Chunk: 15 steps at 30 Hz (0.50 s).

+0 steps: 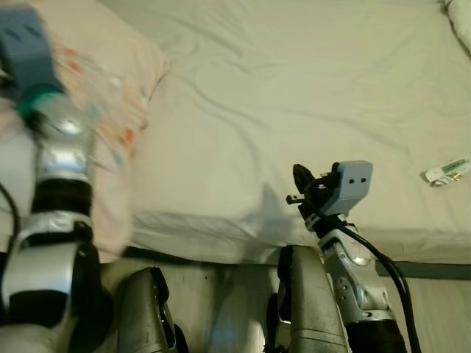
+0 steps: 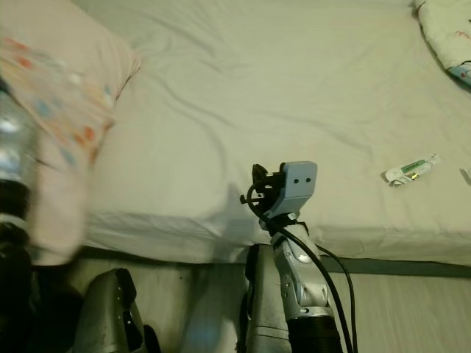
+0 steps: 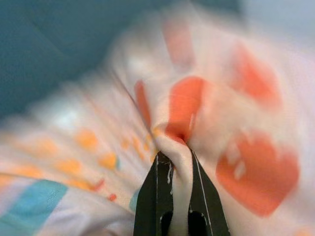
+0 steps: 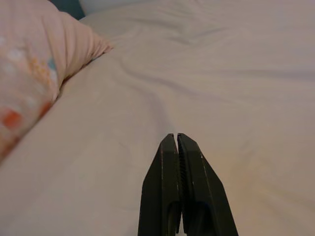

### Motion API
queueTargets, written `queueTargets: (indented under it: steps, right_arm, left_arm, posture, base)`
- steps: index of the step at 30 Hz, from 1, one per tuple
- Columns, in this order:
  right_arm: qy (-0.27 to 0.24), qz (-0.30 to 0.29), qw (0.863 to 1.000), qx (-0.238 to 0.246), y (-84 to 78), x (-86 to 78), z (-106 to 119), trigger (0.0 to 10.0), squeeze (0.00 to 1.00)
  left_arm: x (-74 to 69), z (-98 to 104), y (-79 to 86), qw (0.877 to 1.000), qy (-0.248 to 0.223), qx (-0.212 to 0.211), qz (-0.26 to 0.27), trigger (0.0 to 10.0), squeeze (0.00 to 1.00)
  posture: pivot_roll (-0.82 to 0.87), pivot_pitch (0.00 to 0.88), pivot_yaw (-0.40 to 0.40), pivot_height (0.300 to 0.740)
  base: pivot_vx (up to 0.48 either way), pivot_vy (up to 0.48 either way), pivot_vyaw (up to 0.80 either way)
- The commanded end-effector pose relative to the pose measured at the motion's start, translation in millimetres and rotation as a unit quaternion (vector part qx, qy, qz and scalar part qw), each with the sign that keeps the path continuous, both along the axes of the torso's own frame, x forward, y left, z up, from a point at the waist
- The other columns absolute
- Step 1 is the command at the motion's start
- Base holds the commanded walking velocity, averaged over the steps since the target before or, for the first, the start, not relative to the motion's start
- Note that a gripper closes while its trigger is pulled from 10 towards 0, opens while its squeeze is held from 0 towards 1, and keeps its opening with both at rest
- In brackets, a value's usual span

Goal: Clean up the room

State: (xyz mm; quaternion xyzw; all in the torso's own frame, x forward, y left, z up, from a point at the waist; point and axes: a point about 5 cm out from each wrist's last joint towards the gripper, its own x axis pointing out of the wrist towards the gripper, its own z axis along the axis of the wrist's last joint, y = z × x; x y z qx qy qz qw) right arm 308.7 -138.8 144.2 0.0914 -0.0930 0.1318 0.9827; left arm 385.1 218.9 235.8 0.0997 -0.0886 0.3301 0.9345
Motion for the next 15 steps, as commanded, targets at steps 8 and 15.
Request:
queueTargets:
  steps: [8, 15]
  right_arm:
    - [0.010, -0.002, 1.000, 0.007, 0.6, -2.5, -5.0, 10.0, 0.00]
    - [0.009, -0.004, 1.000, 0.009, 0.3, -2.7, -5.1, 10.0, 0.00]
  left_arm:
    - [4.3, -28.6, -11.7, 0.993, 0.095, 0.044, -0.058, 10.0, 1.00]
    - [-20.1, 10.0, 16.3, 0.990, -0.026, 0.097, 0.098, 10.0, 1.00]
  posture:
    - [-0.09, 0.198, 0.079, 0.511]
    - [-0.09, 0.197, 0.083, 0.511]
  base:
    - [0.000, 0.000, 0.00]
    - [0.000, 0.000, 0.00]
